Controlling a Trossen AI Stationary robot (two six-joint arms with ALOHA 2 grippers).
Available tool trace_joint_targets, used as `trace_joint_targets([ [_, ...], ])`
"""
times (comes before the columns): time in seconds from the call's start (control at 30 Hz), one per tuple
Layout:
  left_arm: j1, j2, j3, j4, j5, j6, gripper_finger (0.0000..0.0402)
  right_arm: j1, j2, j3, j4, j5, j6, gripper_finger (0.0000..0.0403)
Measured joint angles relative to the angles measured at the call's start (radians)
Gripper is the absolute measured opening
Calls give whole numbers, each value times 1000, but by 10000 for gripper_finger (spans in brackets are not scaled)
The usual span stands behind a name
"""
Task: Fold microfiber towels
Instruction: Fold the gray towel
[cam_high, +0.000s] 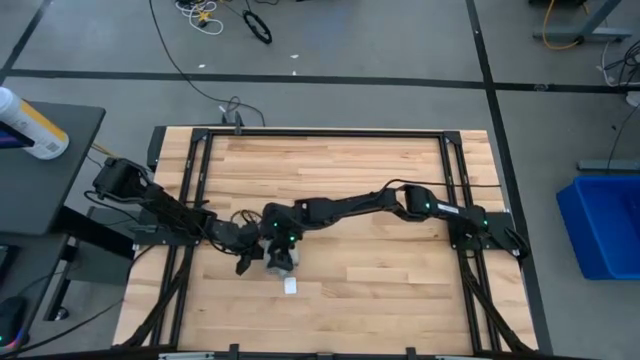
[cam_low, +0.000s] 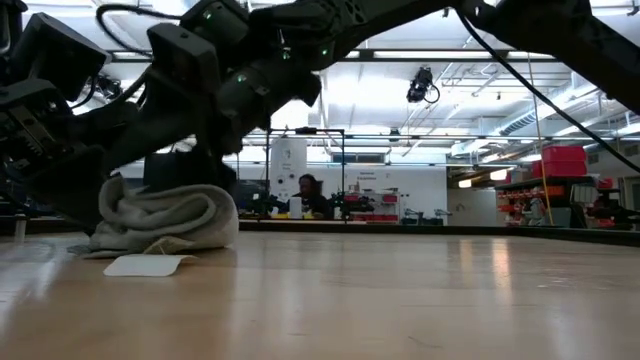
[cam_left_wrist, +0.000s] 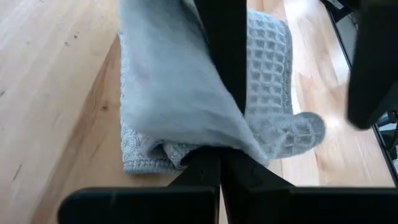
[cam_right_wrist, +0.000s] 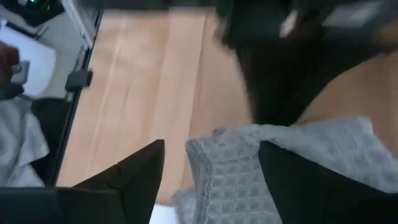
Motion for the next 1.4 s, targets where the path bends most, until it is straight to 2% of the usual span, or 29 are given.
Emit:
trace_joint_targets([
  [0.1,0,0,0,0,0,0,0,-4,-32,0,1,9,-7,264],
  [0.2,0,0,0,0,0,0,0,-4,-55,0,1,6,-1,224],
  [0.3,0,0,-1,1,1,-1,0,-2,-58,0,-6,1,17,152],
  [0.43,0,0,-1,1,-8,-12,1,14,-58,0,-19,14,20,26],
  [0.47,0,0,-1,1,-8,-12,1,21,-58,0,-24,42,8,16],
  [0.73,0,0,-1,1,-6,-13,1,45,-58,0,-51,37,-30,3],
  [0.93,0,0,-1,4,-8,-19,6,25,9,1,-37,40,-51,2],
  [1.2,-3,-70,-4,-53,47,-72,63,2,102,7,27,-51,-50,1],
  [1.4,-3,-200,-5,-189,150,-111,103,-1,109,4,38,-41,-74,1],
])
